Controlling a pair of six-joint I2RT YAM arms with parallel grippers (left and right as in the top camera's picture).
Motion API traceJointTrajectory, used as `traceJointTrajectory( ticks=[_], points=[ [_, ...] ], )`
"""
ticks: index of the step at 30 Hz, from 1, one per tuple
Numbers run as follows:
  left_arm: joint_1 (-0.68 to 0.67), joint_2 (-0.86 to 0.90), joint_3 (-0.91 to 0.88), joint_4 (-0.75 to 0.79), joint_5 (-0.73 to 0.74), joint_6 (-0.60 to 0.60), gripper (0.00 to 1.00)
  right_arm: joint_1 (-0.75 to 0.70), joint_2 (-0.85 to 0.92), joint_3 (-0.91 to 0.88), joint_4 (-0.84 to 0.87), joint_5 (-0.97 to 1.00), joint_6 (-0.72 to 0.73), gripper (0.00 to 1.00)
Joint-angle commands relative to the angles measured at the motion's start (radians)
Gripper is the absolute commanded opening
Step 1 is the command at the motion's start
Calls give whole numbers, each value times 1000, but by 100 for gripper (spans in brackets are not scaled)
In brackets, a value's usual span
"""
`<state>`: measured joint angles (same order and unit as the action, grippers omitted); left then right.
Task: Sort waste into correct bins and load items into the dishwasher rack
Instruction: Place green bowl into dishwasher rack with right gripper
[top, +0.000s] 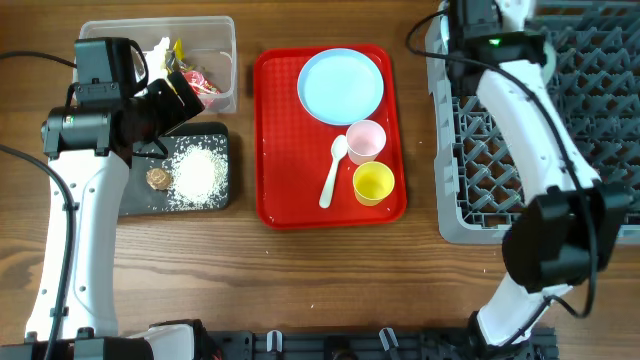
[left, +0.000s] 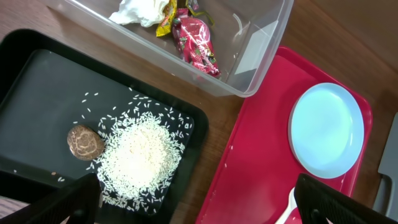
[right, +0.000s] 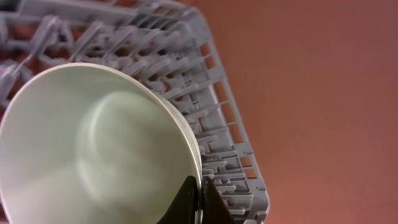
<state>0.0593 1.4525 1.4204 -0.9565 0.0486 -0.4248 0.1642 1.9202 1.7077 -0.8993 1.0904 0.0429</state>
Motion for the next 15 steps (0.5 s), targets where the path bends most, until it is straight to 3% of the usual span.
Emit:
traceJointTrajectory(
  ticks=[1,4,7,15],
  points=[
    [5,5,5,2,-17,-10,100,29,29,-38,-5,55,-6,4],
    [5,5,5,2,-17,-10,100,25,37,-156,31,182,-17,4],
    [5,5,5,2,-17,-10,100,19,37,-214,101,186,-17,4],
    [5,5,5,2,-17,-10,100,86,38,-229,192,-4,-18,4]
  ],
)
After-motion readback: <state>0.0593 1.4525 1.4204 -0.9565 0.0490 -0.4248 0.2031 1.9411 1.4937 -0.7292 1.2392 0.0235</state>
